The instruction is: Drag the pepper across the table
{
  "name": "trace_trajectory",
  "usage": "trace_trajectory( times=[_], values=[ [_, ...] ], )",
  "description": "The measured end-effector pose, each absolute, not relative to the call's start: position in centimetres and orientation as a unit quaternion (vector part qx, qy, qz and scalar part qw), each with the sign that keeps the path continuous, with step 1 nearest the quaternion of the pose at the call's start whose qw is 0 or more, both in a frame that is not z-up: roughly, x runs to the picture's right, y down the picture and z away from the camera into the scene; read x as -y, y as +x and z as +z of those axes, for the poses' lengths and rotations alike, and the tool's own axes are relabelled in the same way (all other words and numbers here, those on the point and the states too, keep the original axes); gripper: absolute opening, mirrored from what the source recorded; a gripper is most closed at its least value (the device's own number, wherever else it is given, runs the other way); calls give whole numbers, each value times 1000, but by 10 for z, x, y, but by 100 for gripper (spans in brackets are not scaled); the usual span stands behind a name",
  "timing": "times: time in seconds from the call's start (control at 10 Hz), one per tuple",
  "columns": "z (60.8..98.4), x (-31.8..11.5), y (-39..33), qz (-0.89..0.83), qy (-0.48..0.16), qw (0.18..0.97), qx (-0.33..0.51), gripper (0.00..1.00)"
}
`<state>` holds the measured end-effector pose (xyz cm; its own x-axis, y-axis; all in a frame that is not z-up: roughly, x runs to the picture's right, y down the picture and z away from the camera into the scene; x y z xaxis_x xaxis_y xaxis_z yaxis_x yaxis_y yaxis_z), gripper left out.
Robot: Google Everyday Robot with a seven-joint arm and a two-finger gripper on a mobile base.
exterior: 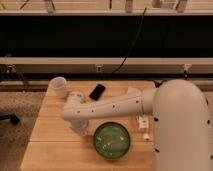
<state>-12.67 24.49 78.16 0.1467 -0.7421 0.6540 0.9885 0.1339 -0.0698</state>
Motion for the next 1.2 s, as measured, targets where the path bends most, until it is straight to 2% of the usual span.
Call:
trace_trajectory(
  times=[1.2],
  values=[
    [781, -233, -70, -586, -248, 727, 259, 2]
  ],
)
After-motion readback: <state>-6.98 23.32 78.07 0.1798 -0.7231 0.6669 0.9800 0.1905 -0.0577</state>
